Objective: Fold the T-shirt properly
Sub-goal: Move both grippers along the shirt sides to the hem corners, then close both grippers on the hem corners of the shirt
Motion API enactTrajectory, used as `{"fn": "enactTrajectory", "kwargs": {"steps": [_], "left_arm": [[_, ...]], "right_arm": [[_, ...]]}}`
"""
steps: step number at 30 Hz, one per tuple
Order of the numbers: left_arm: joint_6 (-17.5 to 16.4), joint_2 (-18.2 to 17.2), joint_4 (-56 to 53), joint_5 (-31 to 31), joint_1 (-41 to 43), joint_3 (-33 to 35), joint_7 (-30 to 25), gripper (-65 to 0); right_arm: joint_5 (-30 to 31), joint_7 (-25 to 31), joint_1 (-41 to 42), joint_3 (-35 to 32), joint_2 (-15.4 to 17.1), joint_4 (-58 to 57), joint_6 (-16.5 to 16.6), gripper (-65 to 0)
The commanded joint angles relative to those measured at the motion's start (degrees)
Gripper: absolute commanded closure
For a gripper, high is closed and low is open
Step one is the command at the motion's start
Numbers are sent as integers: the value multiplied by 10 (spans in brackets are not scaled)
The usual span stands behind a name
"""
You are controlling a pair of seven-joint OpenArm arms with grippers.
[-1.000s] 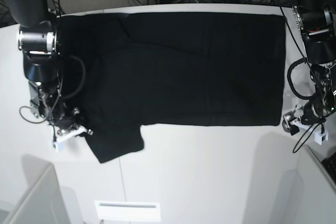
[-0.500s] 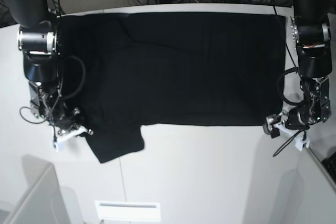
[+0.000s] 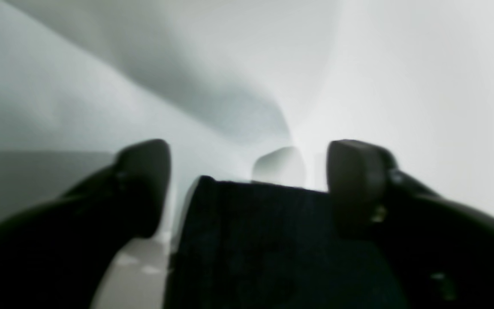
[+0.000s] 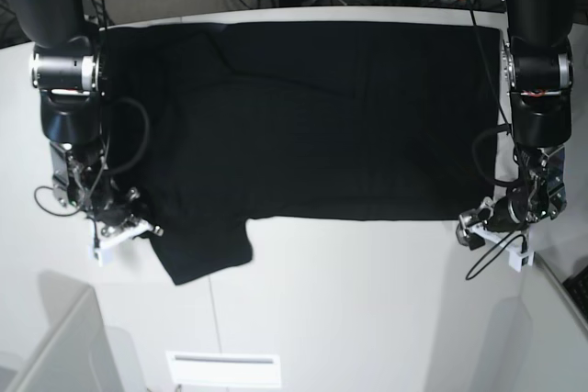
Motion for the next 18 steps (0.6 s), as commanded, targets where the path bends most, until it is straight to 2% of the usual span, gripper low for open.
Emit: {"fn": "enactTrajectory", "kwargs": {"steps": [1, 5, 7, 9, 11, 14, 18], "left_arm": [[-1, 4, -3, -2, 1, 3, 38, -462], [-1, 3, -3, -2, 10, 3, 38, -341], [-1, 3, -3, -1, 13, 3, 38, -260], [-1, 3, -3, -1, 14, 3, 38, -150], [-1, 3, -3, -1, 14, 3, 37, 0], [-1, 4, -3, -1, 14, 3, 36, 0], [-1, 2, 0, -1, 14, 1, 36, 0]], "right_arm": [[-4, -6, 11, 1, 6, 6, -4, 0], [-4, -4, 11, 1, 6, 6, -4, 0], [-4, -4, 11, 1, 6, 6, -4, 0], [-4, -3, 11, 1, 6, 6, -4, 0], [-4, -2, 10, 1, 6, 6, -4, 0], [-4, -2, 10, 1, 6, 7, -4, 0], [-4, 25, 10, 1, 6, 7, -4, 0]]}}
